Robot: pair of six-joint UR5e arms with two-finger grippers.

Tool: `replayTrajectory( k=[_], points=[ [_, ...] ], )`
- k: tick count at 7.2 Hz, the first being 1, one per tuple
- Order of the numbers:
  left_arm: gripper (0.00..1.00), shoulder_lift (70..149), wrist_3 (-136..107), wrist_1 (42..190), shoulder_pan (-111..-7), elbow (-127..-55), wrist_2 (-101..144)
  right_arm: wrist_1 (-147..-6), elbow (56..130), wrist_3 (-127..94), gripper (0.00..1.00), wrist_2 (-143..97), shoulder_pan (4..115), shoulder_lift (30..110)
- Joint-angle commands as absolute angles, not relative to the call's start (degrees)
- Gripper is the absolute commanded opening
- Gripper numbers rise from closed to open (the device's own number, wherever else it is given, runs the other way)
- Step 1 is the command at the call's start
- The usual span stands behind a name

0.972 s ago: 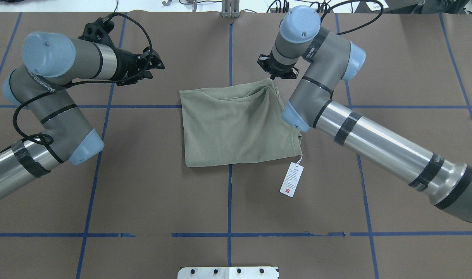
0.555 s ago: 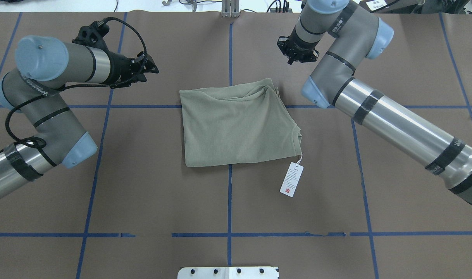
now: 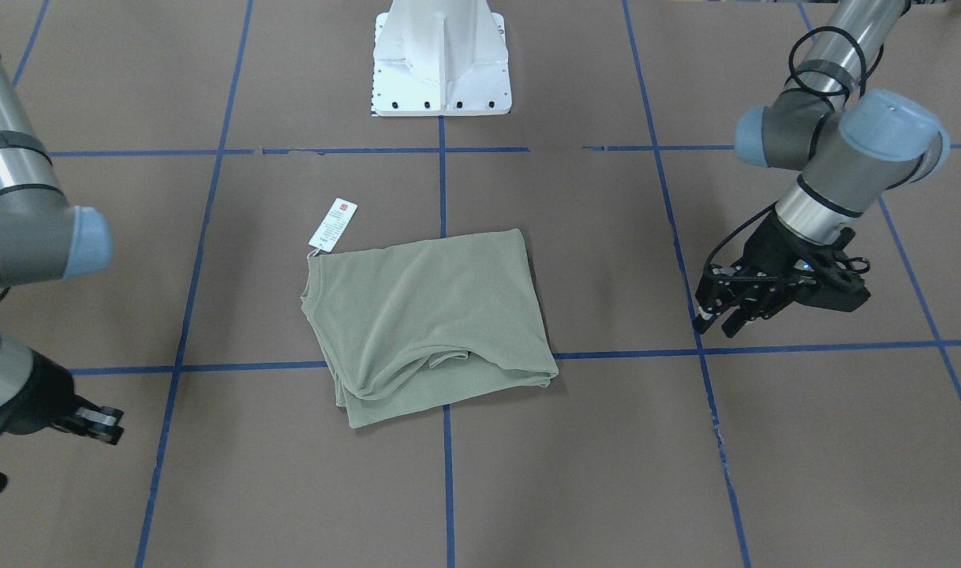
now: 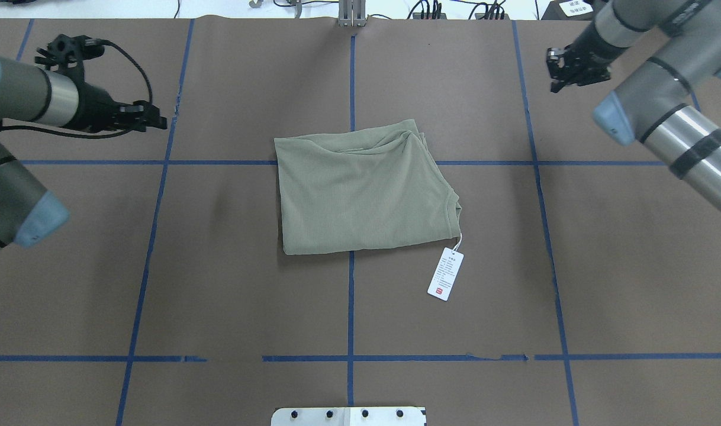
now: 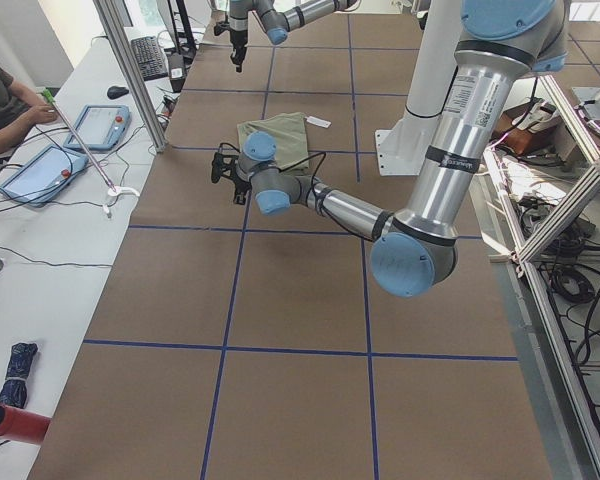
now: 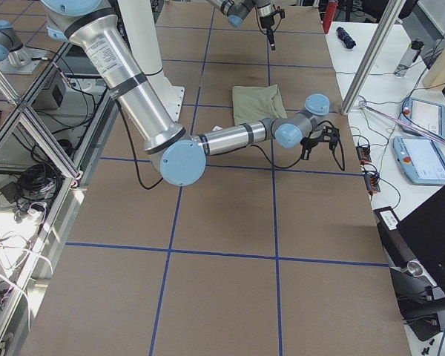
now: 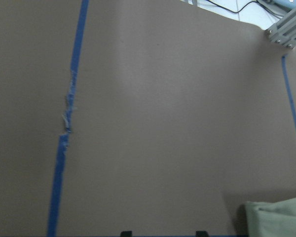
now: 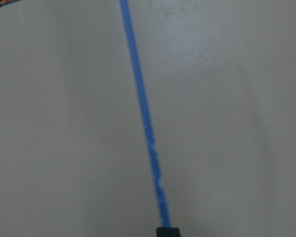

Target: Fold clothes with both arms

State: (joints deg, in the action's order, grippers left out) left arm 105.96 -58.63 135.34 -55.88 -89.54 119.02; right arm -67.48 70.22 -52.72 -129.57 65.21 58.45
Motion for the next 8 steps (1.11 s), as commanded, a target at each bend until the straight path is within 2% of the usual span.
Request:
replayTrajectory(
  k=[1,3,4,5,6,8],
  points=[
    [0.53,99.08,-41.03,135.18,-64.3,-89.3,127.14,-72.38,71.02,-31.75,0.0,-133.15,73.01,63.36],
    [0.54,95.98,-30.63,132.83,-70.81,-89.12,135.14,-80.91,73.28,-14.92,0.0,-132.98,77.42,68.7],
    [0.55,95.98,-25.19,127.15,-72.84,-89.38,136.39,-81.12,75.39,-13.29,0.84,-132.37,78.56,71.69],
    [0.57,95.89,-20.0,122.57,-73.3,-89.47,136.58,-81.56,79.67,-12.92,1.0,-132.36,79.88,75.55],
    [0.57,95.89,-16.73,118.6,-74.95,-89.56,136.67,-81.56,82.76,-10.22,1.0,-133.06,81.11,80.02],
    [0.73,96.06,-2.08,104.23,-81.62,-89.64,136.5,-81.74,86.22,-9.4,1.0,-133.07,81.56,83.84]
  ],
)
